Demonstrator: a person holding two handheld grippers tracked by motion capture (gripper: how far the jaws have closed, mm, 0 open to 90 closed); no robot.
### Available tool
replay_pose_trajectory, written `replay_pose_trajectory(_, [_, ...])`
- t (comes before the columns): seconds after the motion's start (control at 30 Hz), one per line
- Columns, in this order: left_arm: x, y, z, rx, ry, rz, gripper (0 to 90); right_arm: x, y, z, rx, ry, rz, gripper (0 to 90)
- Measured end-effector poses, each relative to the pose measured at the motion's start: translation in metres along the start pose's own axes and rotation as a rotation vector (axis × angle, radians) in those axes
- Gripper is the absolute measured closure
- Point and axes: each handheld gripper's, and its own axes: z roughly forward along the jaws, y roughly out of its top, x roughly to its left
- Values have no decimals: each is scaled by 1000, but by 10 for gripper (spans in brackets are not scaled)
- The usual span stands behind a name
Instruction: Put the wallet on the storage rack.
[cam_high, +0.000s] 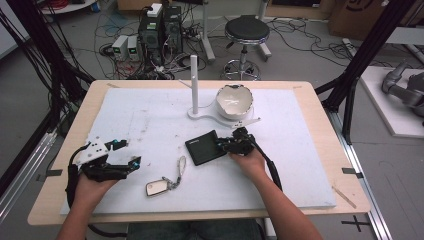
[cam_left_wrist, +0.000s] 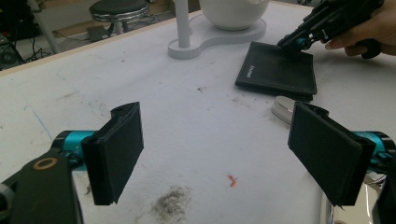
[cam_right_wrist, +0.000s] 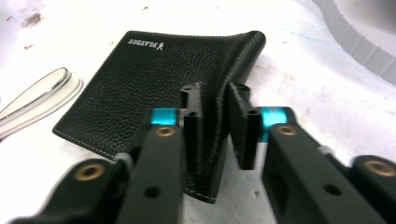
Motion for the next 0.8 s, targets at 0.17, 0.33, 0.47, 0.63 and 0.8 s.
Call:
replay_pose_trajectory(0.17, [2,-1,0,1,-2,-2,182,6,3,-6,-26,-30,-39,842])
replay_pose_trajectory(0.33, [2,-1,0,1,-5,-3,182,10,9,-22,-97,-81,-60,854])
replay_pose_trajectory(0.47, [2,-1,-1,1,0,-6,182,14,12,-31,-131,-94,-72,854])
replay_pose_trajectory(0.63, [2,0,-2,-5,2,-6,182,20,20,-40,-160,-103,-108,856])
replay_pose_trajectory(0.8, [3,-1,-2,-5,5,-12,182,24,30,-54,-182,-121,-146,860])
